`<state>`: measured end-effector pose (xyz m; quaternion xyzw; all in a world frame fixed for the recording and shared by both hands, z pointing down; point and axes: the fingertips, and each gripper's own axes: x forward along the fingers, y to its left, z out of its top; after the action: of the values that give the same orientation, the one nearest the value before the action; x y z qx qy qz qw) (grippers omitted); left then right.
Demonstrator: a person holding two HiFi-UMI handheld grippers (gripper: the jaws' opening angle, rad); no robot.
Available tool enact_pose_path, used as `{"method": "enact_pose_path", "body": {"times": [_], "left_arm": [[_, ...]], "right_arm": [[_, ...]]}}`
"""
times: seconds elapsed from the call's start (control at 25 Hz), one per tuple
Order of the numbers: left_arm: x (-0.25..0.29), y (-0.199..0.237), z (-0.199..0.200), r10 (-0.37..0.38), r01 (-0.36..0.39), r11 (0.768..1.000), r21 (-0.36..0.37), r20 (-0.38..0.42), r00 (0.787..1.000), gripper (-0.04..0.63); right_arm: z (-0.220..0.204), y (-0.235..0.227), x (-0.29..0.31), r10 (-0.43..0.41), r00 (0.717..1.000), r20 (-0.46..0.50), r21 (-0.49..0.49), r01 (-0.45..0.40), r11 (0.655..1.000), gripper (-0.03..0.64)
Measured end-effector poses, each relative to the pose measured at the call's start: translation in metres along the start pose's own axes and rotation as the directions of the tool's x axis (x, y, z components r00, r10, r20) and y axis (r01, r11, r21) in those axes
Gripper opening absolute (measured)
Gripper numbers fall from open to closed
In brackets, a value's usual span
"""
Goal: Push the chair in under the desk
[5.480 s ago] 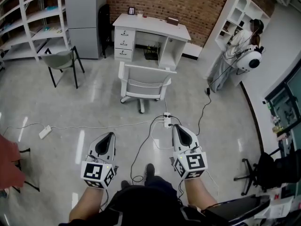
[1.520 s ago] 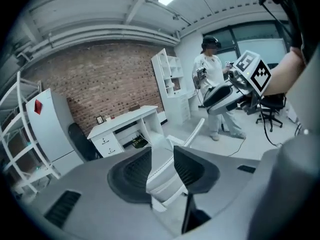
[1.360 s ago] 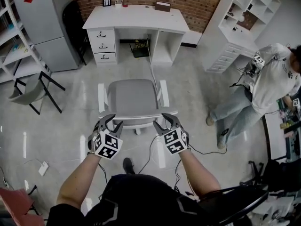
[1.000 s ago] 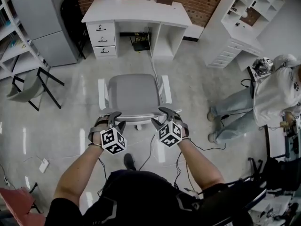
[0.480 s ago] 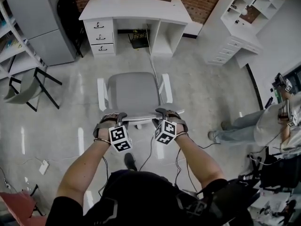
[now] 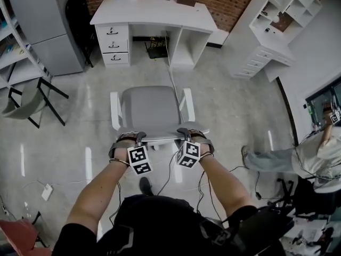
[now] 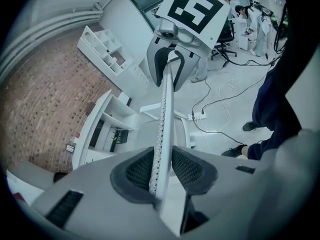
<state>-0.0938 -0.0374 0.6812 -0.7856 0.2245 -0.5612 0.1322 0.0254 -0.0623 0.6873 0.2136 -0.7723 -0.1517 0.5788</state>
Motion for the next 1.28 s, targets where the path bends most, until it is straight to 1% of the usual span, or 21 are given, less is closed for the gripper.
{"method": "enact_pose_path", "body": {"times": [0.12, 0.2, 0.4, 0.64, 0.84, 1.0, 1.28], "left_arm": [[0.003, 0.002, -0.004, -0.033, 0.033, 0.999, -0.011, -0.017, 0.999, 0.115], [0.004, 0.006, -0.008, -0.039, 0.039, 0.999, -0.011, -0.026, 0.999, 0.115], [0.007, 0.023, -0.022, -0.021, 0.021, 1.0, -0.007, -0.028, 0.999, 0.118], [0.014, 0.029, -0.019, -0.032, 0.031, 0.999, -0.01, -0.027, 0.999, 0.119], [0.017, 0.036, -0.021, -0.041, 0.04, 0.999, -0.014, -0.038, 0.998, 0.118], [0.02, 0.039, -0.023, -0.036, 0.037, 0.999, 0.005, -0.042, 0.998, 0.117], [0.022, 0.047, -0.028, -0.025, 0.025, 1.0, 0.007, -0.05, 0.998, 0.117]], "right_arm": [[0.002, -0.001, 0.003, -0.002, 1.0, -0.001, 0.0, 0.002, 1.0, 0.163], [0.006, -0.002, 0.005, -0.006, 1.0, -0.003, 0.005, 0.006, 1.0, 0.163], [0.022, -0.011, 0.013, -0.033, 0.999, 0.008, 0.001, 0.033, 0.999, 0.161], [0.017, -0.019, 0.02, 0.004, 1.0, -0.019, 0.016, -0.004, 1.0, 0.161], [0.018, -0.028, 0.025, -0.001, 0.999, -0.055, 0.054, 0.004, 0.999, 0.175], [0.019, -0.029, 0.029, 0.008, 0.997, -0.078, 0.081, -0.001, 0.997, 0.177], [0.024, -0.036, 0.032, -0.004, 0.997, -0.077, 0.071, 0.009, 0.997, 0.176]]}}
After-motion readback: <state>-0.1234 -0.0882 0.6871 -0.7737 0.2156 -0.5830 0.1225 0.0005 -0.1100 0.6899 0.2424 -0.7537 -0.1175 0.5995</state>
